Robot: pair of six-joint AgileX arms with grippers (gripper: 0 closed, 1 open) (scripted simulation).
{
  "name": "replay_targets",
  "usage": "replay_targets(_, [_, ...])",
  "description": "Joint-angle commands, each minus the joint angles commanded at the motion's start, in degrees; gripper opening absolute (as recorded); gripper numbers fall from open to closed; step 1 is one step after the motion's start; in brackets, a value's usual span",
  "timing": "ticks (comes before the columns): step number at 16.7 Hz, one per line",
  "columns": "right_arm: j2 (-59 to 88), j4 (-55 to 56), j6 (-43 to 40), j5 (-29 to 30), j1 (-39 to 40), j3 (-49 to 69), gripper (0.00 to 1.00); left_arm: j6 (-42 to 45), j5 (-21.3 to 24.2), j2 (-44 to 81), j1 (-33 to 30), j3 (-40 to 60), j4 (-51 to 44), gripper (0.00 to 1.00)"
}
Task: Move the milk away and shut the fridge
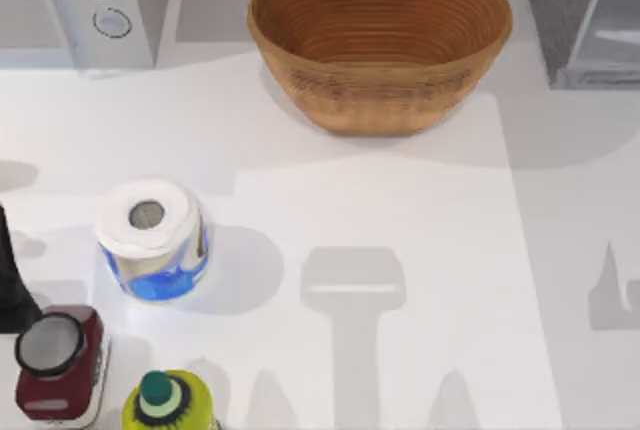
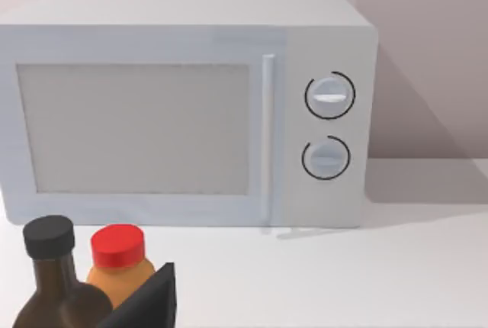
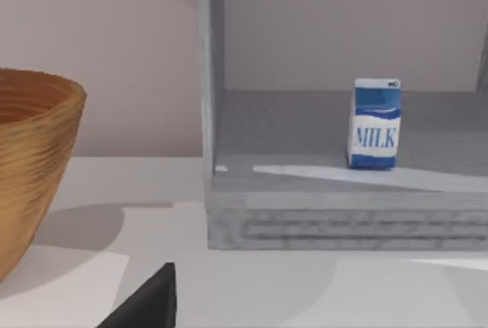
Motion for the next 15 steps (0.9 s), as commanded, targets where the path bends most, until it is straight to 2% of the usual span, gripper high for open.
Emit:
replay_targets(4, [-0.4, -0.6, 0.1, -0.1, -0.2, 0.6, 1.0, 0.0, 0.0, 0.0, 0.0, 0.0, 0.0, 1.0])
replay_targets(7, [-4.3, -6.2, 0.1, -0.2, 0.1, 3.9, 1.0, 0.0, 0.0, 0.0, 0.0, 0.0, 0.0, 1.0])
replay_targets(10, [-10.9, -17.1, 0.0, -0.2, 0.1, 9.4, 1.0, 0.0, 0.0, 0.0, 0.0, 0.0, 0.0, 1.0])
replay_targets(15, [-24.5, -42.6, -0.5, 0.2, 0.0, 20.5, 1.0, 0.0, 0.0, 0.0, 0.0, 0.0, 0.0, 1.0])
